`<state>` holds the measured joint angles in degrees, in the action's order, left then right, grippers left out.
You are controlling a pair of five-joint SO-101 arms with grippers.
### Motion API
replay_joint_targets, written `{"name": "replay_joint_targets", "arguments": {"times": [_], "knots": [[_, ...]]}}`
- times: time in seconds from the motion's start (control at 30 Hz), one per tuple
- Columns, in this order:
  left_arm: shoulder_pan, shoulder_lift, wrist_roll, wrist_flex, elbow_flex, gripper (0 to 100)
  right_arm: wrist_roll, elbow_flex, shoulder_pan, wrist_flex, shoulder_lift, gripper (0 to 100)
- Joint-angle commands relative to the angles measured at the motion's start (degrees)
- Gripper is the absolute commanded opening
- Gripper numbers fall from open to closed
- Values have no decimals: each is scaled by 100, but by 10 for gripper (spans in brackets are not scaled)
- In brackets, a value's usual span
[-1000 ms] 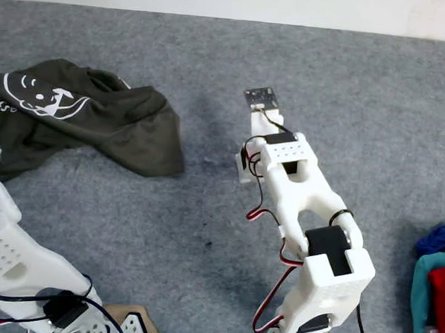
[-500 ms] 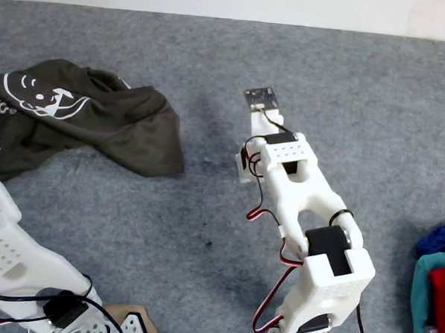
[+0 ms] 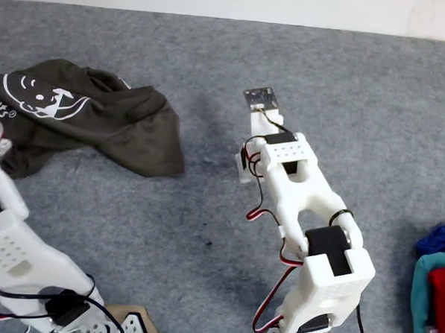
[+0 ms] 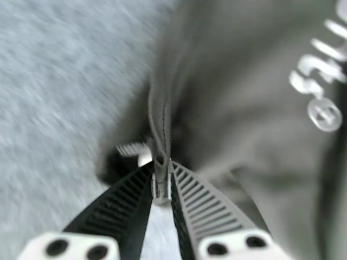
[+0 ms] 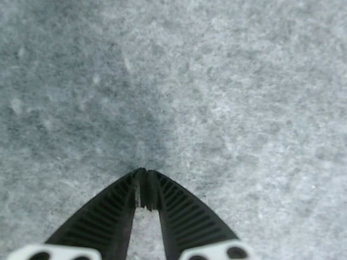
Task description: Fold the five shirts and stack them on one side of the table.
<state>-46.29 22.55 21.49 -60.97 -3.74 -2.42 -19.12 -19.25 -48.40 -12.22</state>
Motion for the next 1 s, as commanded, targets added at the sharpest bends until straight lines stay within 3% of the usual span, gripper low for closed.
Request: {"name": "replay_joint_targets", "arguments": {"times": [0.0,0.1,0.27,0.5,0.63,0.97], "knots": [[356,-664,-88,-844,-268,7,440,119,-338,171,48,13],[409,-971,-721,-1292,-92,7,686,312,-673,479,110,25],[365,-1736,-1222,-1424,752,7,1556,1358,-954,514,-242,218],[207,-3327,-1547,-1398,2105,7,1670,3486,-1341,435,-1842,219],[207,-3987,-1538,-879,2844,7,2251,4848,-1560,-57,-2440,219],[48,-4163,-1521,-211,3530,7,2374,6826,-1965,-1077,-3697,219]]}}
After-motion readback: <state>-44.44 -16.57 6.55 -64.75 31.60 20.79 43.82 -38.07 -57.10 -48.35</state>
